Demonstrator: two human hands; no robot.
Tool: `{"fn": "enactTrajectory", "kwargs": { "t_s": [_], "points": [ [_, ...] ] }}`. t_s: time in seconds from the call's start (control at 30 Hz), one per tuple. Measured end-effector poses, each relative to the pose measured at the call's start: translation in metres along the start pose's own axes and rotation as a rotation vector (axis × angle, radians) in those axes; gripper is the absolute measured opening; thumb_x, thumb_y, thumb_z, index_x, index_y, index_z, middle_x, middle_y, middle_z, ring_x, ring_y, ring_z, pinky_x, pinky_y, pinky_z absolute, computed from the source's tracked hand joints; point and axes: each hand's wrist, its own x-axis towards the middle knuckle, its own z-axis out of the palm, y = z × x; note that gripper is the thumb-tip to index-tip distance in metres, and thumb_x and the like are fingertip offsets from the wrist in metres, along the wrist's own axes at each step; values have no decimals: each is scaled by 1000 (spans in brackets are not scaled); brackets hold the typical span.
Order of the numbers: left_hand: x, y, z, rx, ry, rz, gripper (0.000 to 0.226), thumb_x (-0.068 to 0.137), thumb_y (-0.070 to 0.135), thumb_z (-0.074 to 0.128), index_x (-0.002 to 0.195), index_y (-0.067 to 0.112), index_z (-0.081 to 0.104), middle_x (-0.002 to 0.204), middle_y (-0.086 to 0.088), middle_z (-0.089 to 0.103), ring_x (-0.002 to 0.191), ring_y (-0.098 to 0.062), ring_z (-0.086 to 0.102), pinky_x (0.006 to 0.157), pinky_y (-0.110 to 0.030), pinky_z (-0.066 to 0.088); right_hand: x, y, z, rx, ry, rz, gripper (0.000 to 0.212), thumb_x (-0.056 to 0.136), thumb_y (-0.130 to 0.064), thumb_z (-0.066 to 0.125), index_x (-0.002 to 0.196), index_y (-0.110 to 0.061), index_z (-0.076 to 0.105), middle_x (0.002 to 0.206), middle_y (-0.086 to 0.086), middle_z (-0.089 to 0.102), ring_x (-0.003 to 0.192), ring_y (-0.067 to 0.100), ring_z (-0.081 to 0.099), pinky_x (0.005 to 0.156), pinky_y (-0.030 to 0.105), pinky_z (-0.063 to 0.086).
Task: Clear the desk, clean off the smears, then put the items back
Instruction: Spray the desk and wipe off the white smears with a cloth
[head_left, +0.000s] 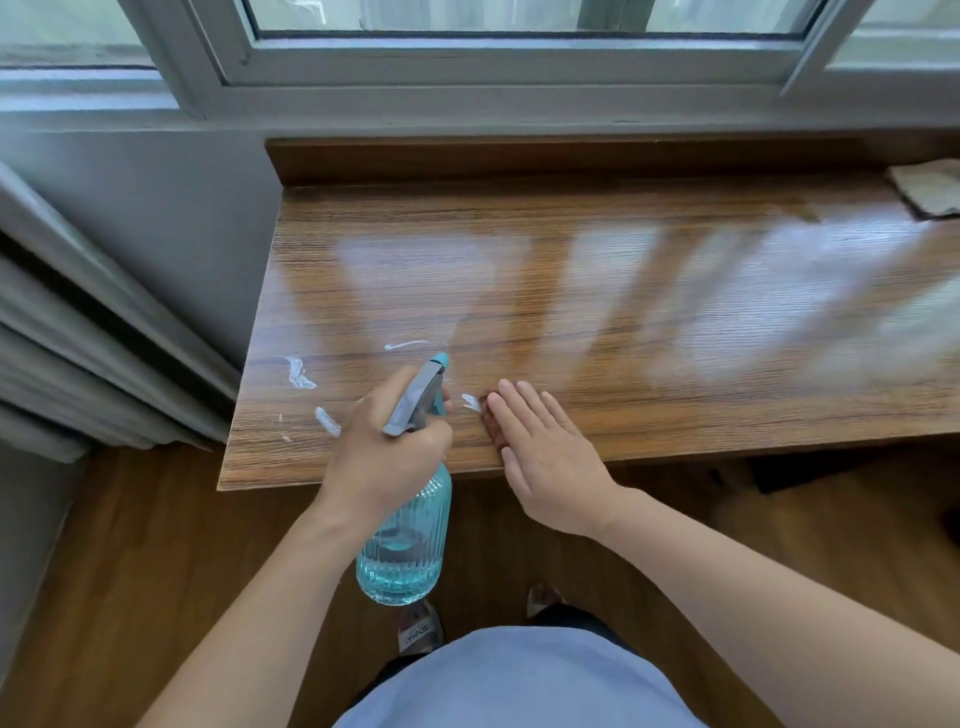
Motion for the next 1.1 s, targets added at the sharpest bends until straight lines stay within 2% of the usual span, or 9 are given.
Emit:
{"fn": "enactTrajectory", "kwargs": {
  "t_s": [0.13,0.3,0.37,0.43,0.53,0.63,0.77,1.0,1.1],
  "points": [
    [3,0,-1,-6,-33,10,29,89,6,61,95,35,60,88,-7,68,80,-32,71,75,-59,60,4,32,-4,-91,12,-4,63,106,-48,7,164,-23,2,172,-4,-1,157,11,-7,128,34,-5],
    [2,-10,-10,15,-41,27,29,91,6,62,95,34,58,91,-15,66,81,-38,69,69,-61,58,27,53,-13,15,70,393,64,107,-41,16,164,-16,-1,172,3,-5,158,19,-8,127,36,-7],
    [1,-14,-14,8,-40,29,26,91,6,62,94,31,59,93,-16,66,81,-39,68,70,-63,59,28,21,-9,36,75,345,65,107,-38,19,163,-13,-2,172,7,-9,157,23,-12,127,39,-6],
    [1,-17,-17,10,-29,29,23,90,5,62,94,28,61,89,-14,65,79,-37,68,69,-62,59,19,-10,0,31,53,157,65,107,-39,21,164,-15,0,171,4,-7,157,21,-12,128,39,-5],
    [0,-21,-22,30,-35,29,22,91,5,62,95,27,62,82,-12,63,77,-37,67,70,-60,59,14,0,-3,-48,8,-9,65,106,-44,14,164,-19,3,172,0,-3,157,14,-9,128,37,-4],
    [-1,-24,-26,53,-63,34,20,91,4,61,94,23,61,83,-17,61,79,-39,67,65,-56,54,29,42,-9,-94,46,177,64,106,-43,14,164,-19,0,172,0,-2,158,14,-6,126,35,-8],
    [-2,-32,-25,116,-108,-10,21,92,9,60,88,29,54,81,-8,57,77,-30,65,65,-49,52,52,44,-14,20,116,444,63,106,-35,24,163,-14,5,171,6,3,158,24,-1,128,40,-2],
    [0,-43,-4,185,-220,-97,19,89,10,59,81,22,46,76,0,47,65,-18,43,58,-34,33,14,2,-7,-15,20,97,62,108,-38,23,164,-20,3,172,-1,-1,158,15,-6,128,36,-3],
    [-1,-49,0,246,-244,-105,18,89,17,59,83,27,45,80,0,52,69,-19,48,58,-33,36,10,34,-10,-64,38,189,62,108,-39,20,164,-22,1,172,-2,0,158,12,-4,128,35,-2]
  ]
}}
